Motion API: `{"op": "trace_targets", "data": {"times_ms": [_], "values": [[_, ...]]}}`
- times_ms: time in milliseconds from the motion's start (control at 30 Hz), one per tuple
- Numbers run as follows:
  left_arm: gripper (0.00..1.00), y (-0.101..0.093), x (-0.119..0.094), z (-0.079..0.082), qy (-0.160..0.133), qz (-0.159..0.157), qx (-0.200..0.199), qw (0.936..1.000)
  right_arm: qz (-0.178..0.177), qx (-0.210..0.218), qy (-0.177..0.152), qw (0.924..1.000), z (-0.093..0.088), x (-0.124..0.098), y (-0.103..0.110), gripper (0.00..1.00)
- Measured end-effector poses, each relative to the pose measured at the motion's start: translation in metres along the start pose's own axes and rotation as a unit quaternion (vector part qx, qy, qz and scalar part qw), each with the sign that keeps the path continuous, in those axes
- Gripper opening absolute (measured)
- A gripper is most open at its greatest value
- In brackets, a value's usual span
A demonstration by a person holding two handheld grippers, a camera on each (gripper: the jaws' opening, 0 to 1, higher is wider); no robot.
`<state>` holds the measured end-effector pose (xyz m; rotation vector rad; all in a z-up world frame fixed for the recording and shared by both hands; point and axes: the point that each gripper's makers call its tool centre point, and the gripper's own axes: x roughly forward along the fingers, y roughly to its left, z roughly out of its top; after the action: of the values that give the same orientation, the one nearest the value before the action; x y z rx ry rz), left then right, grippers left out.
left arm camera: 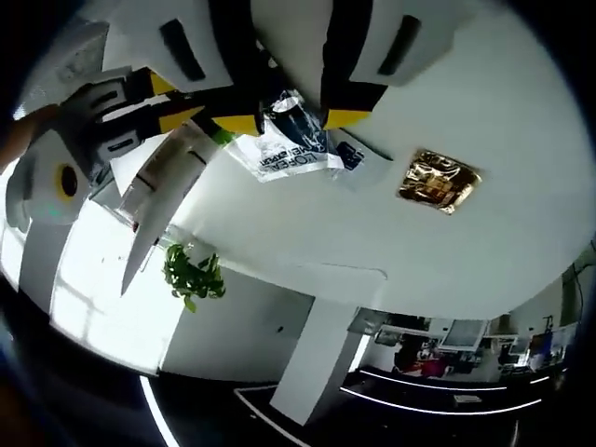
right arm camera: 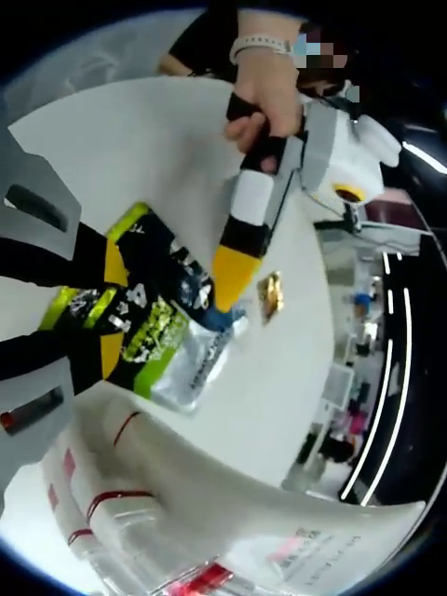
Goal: Arrange the skincare products in the storage area until every visible bottle or jar stands upright without overlapping.
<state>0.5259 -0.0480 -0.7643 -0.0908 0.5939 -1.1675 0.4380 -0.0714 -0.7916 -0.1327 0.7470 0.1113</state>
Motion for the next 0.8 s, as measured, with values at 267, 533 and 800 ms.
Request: {"op": "trace_targets", "data": {"times_ms": [267,533,800], "values": [[0.26,-0.003,-0.016,0.011,-0.01,0.004,0.007,0.9999,0.002,0.007,0.004,1.0,0.001,0.001,0.0,0.16],[0.31,-0.005,-0.032,0.018,-0.006,0.012,0.053,0.9985,-0.002,0.018,-0.008,0.9998,0.013,-0.01,-0.007,0.19],[0.37,-0.013,-0.045,0.025,-0.003,0.013,0.093,0.9956,0.008,-0.012,-0.022,0.9997,0.029,-0.025,-0.003,0.24]]}}
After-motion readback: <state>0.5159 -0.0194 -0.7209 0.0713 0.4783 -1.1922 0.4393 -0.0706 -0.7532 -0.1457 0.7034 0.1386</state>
